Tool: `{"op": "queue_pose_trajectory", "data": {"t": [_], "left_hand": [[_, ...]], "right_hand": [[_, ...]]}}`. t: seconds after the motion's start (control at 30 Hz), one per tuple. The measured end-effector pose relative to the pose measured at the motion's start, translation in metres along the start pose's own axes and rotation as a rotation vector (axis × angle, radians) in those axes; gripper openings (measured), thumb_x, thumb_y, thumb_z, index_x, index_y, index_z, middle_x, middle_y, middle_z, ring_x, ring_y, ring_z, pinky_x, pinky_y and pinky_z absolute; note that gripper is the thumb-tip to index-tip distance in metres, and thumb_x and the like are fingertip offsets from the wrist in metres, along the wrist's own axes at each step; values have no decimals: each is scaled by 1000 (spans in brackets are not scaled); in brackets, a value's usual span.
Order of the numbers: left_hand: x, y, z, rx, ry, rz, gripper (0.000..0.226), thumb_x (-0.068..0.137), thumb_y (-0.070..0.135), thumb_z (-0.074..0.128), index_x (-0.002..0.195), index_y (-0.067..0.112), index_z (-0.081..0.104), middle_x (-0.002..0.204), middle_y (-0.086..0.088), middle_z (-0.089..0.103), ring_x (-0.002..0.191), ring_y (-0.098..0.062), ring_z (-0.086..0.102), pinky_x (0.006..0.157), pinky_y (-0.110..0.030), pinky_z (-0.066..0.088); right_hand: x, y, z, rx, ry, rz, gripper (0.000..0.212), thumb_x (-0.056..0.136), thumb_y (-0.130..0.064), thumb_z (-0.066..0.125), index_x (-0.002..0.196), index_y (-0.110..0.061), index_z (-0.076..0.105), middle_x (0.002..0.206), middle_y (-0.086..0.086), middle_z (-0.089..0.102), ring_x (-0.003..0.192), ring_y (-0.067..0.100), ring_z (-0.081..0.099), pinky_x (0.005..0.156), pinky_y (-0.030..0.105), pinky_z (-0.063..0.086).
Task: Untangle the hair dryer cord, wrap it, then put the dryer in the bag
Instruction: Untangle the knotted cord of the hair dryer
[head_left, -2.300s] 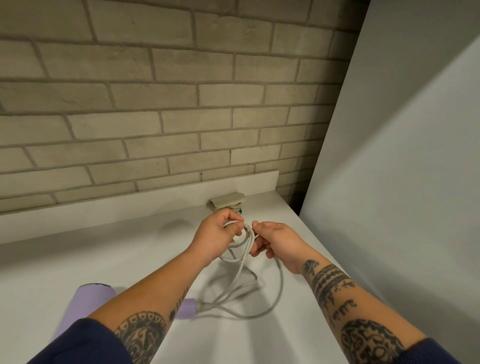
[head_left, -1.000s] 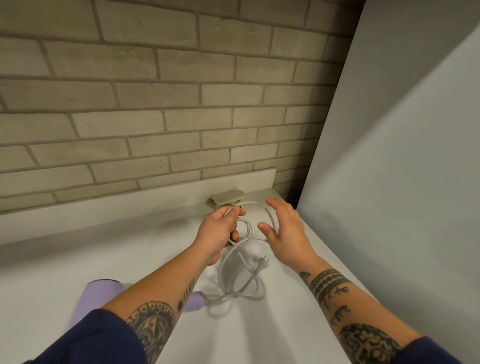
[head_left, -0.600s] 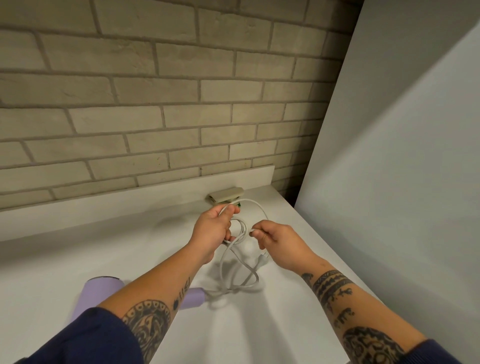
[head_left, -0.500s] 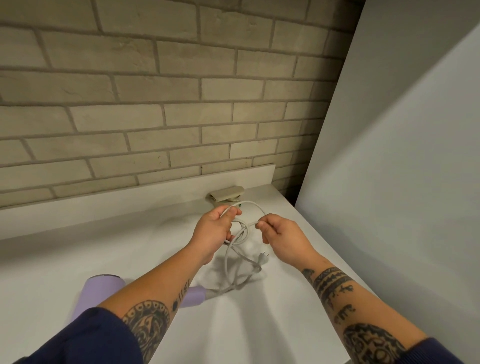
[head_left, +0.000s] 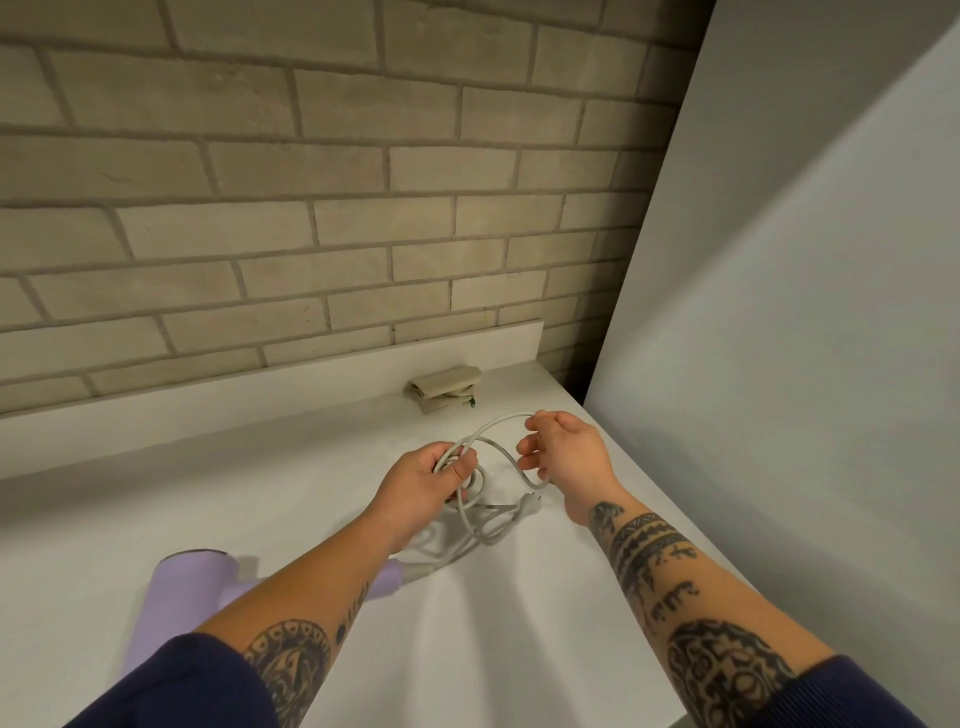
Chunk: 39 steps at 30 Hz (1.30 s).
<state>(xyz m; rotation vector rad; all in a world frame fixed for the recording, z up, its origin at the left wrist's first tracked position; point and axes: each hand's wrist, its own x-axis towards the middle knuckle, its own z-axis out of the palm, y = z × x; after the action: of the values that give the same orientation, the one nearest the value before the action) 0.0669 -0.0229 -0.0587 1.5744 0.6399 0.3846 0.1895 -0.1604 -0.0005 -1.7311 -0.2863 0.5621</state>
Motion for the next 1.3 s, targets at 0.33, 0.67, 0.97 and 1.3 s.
{"op": "queue_pose_trajectory", "data": {"t": [0.33,0.67,0.97,1.3], "left_hand": [[8,6,-6,78,-105,-16,4,92,21,74,90,18,75,74,5,71,63,-9,62,68,-19,50],[18,11,-17,-136,-52,-24,10,95,20,71,99,12,74,75,2,64,66,-14,54,73,-25,47],[12,15,-18,-74,-154,12,8,95,17,70,99,11,74,79,-1,69,76,-16,56,74,-25,48],[7,23,-16,21,-185,25,14,98,26,67,98,15,76,76,6,72,65,-8,59,69,-17,49]], "right_hand": [[18,-6,-9,438,21,225,23,105,-34,46,103,-19,63,78,-7,75,71,15,68,70,33,46],[13,-1,3,-646,202,-531,40,100,-26,55,140,-32,53,153,-10,43,142,19,33,111,45,28],[9,-20,15,-1187,-112,-929,26,101,-42,51,121,-41,67,118,-16,63,138,14,38,116,59,-7],[19,-23,11,-737,222,-535,19,104,-31,48,100,-32,67,101,-14,57,96,14,51,90,34,22]]}}
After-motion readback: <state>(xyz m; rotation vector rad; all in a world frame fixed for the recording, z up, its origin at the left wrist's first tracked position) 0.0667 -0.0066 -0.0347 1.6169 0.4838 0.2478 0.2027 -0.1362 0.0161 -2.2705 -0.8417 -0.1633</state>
